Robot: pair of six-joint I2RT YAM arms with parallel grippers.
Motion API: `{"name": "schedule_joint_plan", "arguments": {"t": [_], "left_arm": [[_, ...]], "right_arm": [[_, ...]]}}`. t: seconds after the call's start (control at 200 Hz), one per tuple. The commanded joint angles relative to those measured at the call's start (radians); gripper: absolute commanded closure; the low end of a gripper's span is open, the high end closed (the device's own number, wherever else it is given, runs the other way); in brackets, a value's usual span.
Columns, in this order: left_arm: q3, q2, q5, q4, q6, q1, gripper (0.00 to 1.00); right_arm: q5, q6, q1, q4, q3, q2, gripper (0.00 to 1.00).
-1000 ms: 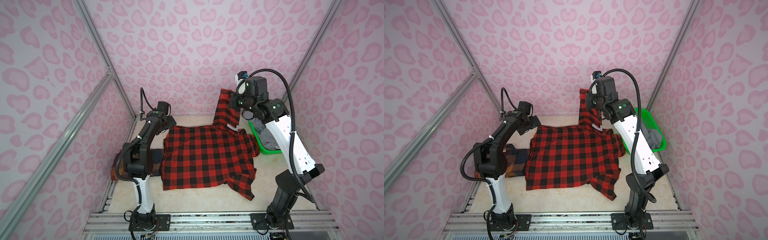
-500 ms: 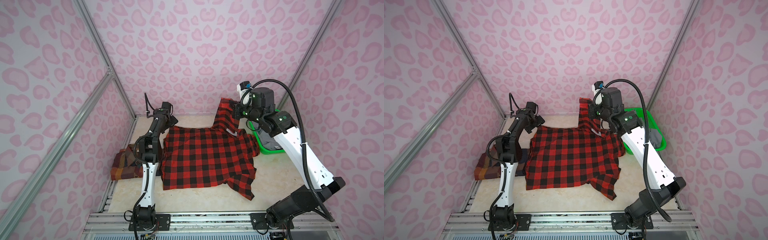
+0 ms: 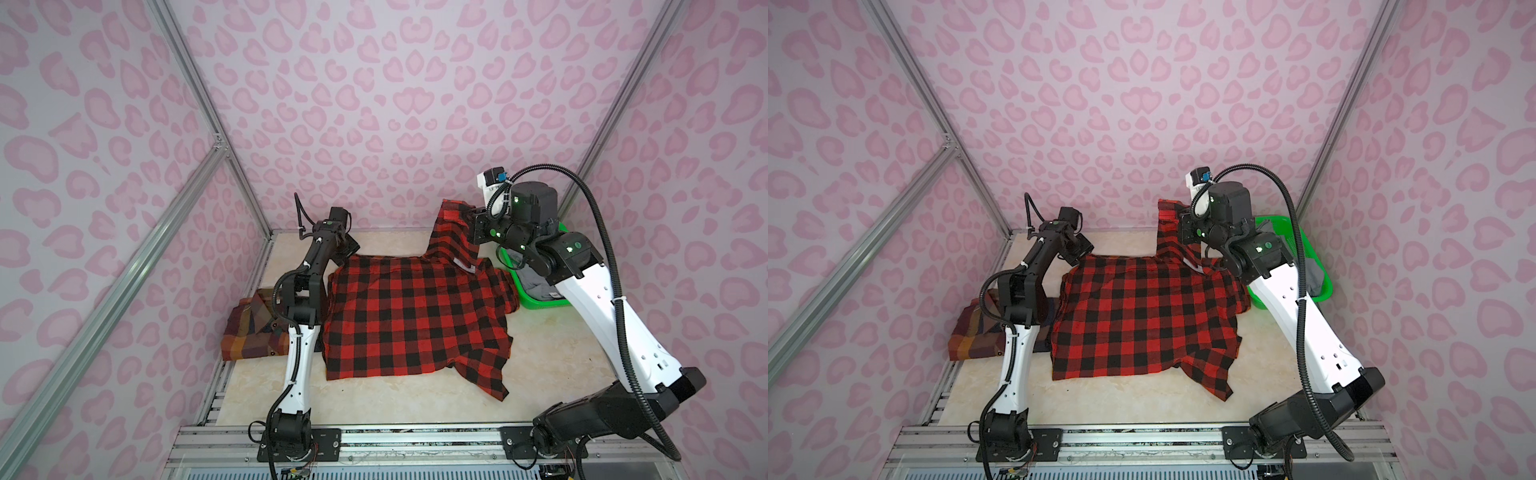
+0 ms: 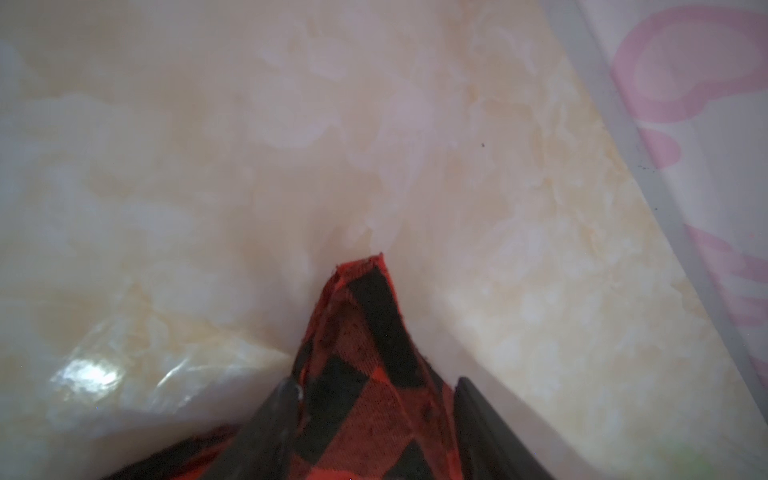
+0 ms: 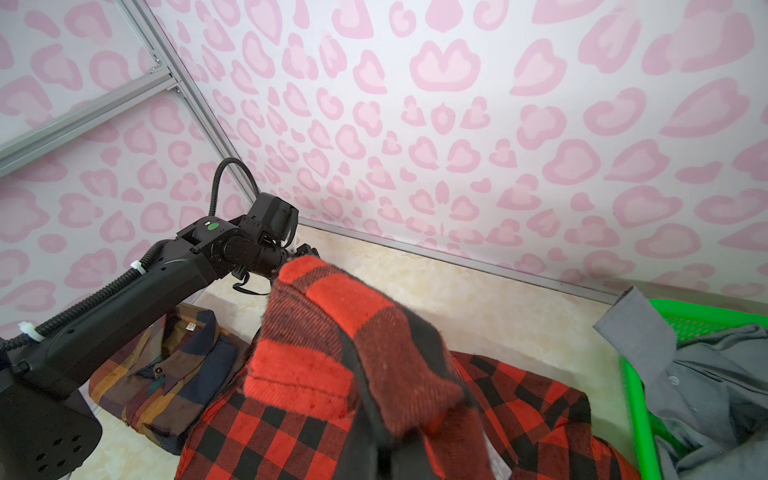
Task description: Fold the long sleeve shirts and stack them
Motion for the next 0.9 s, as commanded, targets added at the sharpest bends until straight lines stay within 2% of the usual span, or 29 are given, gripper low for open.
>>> {"name": "schedule_joint_plan", "arguments": {"t": [0.0,0.12,0.325,0.335,0.47,0.615,0.895], "left_arm": [[0.012,0.011,-0.006,0.012,0.002,0.001,0.52],[0.018,0.005,-0.013,0.008,0.011,0.005,0.62],[0.018,-0.023,-0.031,-0.002,0.049,0.008,0.63],[0.019,-0.024,-0.032,-0.002,0.050,0.008,0.66],[0.018,-0.030,-0.028,-0.004,0.057,0.009,0.77],[0.019,-0.037,-0.028,-0.002,0.059,0.007,0.96],[0.018,-0.134,-0.043,-0.013,0.091,0.004,0.96]], "right_arm": [[0.003,-0.010,0.000,0.036,-0.007,-0.009,1.00],[0.019,-0.013,0.002,0.042,-0.016,-0.029,1.00],[0.037,-0.020,0.002,0.042,-0.018,-0.035,1.00],[0.037,-0.020,0.001,0.042,-0.017,-0.034,1.00],[0.040,-0.018,0.002,0.043,-0.019,-0.038,1.00],[0.051,-0.020,0.000,0.049,-0.027,-0.057,1.00],[0.105,-0.052,-0.009,0.052,-0.001,-0.055,1.00]]}}
